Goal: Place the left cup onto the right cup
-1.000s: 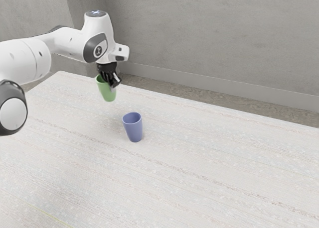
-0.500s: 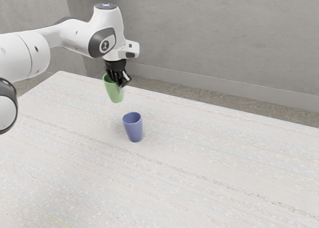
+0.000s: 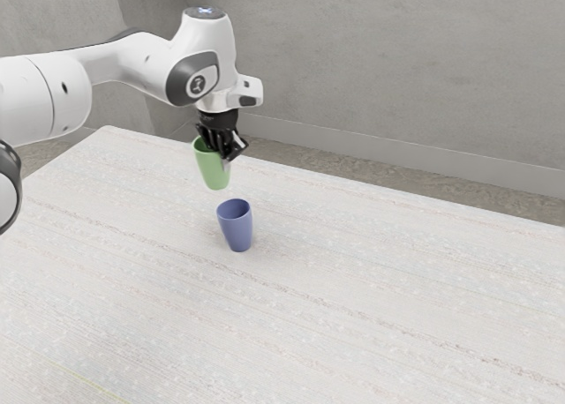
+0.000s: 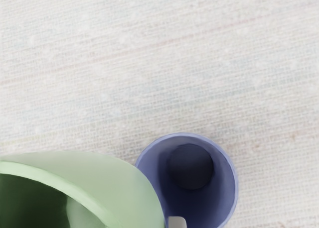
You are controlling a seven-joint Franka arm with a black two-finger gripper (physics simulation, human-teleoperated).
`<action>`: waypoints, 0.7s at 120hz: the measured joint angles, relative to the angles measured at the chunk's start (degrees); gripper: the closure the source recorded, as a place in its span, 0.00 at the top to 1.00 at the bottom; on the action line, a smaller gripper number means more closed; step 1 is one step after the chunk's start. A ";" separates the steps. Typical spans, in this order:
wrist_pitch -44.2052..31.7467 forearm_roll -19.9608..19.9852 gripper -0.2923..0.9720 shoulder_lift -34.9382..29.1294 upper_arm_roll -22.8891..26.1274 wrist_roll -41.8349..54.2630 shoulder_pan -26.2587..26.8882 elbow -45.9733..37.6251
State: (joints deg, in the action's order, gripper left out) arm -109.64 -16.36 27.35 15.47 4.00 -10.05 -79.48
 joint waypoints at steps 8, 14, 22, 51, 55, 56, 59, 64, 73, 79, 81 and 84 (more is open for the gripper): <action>0.03 -0.57 0.15 0.02 0.74 -1.01 -0.04 0.00; 0.03 -0.87 0.15 0.03 1.04 -1.71 -0.01 0.00; 0.03 -1.09 0.15 0.07 1.20 -2.58 -0.04 0.00; 0.21 -1.42 0.15 0.32 2.10 -5.46 -0.01 -0.30; 0.23 -1.44 0.15 0.31 2.11 -5.82 0.00 -0.47; 0.24 -1.44 0.15 0.31 2.12 -5.90 0.00 -0.52; 0.23 -1.45 0.15 0.31 2.12 -6.15 -0.01 -0.62; 0.22 -1.45 0.15 0.32 2.13 -6.57 -0.04 -0.74; 0.15 -1.46 0.15 0.31 2.13 -7.32 -0.01 -1.08; 0.08 -1.47 0.15 0.36 2.17 -7.79 -0.03 -1.17; 0.06 -1.47 0.15 0.37 2.18 -7.94 -0.04 -1.19; 0.04 -1.47 0.15 0.41 2.20 -8.17 -0.02 -1.23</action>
State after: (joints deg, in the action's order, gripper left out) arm -109.60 -17.83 27.76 17.66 -4.16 -10.08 -80.72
